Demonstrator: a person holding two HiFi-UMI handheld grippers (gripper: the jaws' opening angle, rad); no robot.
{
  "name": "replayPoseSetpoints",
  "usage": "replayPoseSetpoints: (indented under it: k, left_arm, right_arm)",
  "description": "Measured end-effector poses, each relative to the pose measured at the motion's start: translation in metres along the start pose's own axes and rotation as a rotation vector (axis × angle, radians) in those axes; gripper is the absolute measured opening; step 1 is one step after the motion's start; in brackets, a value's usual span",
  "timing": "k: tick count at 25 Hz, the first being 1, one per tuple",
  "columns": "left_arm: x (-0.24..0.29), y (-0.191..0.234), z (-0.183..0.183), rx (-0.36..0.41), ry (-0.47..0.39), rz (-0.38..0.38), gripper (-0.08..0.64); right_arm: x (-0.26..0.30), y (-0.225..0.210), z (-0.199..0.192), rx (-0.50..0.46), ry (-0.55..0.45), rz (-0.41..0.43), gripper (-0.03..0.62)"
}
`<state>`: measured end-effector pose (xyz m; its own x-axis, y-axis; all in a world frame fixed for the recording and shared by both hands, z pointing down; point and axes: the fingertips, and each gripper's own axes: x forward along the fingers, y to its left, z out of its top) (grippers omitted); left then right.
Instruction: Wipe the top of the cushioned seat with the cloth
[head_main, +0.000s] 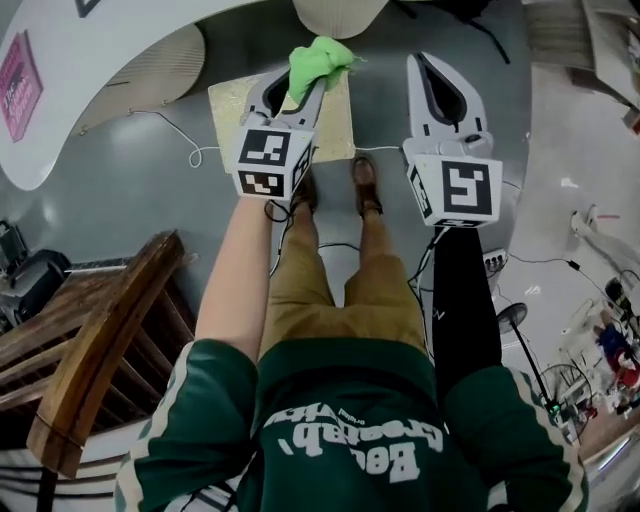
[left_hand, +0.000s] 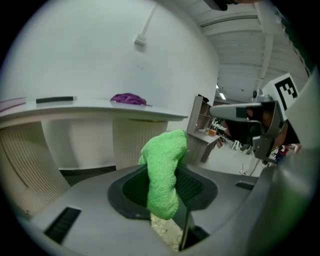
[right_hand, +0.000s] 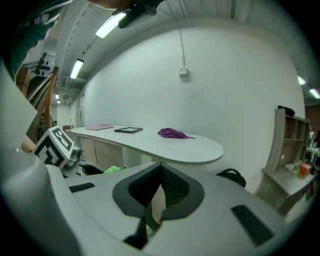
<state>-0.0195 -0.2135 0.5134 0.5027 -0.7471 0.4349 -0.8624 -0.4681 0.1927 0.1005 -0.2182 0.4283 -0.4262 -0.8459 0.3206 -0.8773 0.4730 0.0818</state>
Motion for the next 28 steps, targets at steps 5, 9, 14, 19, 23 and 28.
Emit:
replayPoseSetpoints:
  k: [5,9,14,19,23,28]
  left_arm:
    - [0.039,-0.005,-0.060,-0.035,0.120,-0.021,0.146]
    - [0.065,0.000,-0.101,-0.084,0.210,0.007,0.146]
    - [0.093,0.007,-0.143,-0.137,0.317,0.041,0.146]
    - [0.114,0.017,-0.190,-0.077,0.452,0.040,0.146]
    - [0.117,0.025,-0.213,-0.056,0.506,0.061,0.146]
    - [0.114,0.033,-0.206,-0.085,0.478,0.060,0.147]
  right_arm:
    - [0.004,-0.006,-0.026,0.017,0.033,-0.015,0.008]
    - [0.005,-0.005,-0.044,0.027,0.051,-0.008,0.008]
    - [-0.002,-0.004,-0.069,0.046,0.087,-0.013,0.008]
    - [0.003,0.004,-0.086,0.041,0.126,0.012,0.008]
    - [0.005,0.008,-0.095,0.042,0.150,0.026,0.008]
    - [0.016,0.016,-0.089,0.048,0.140,0.039,0.008]
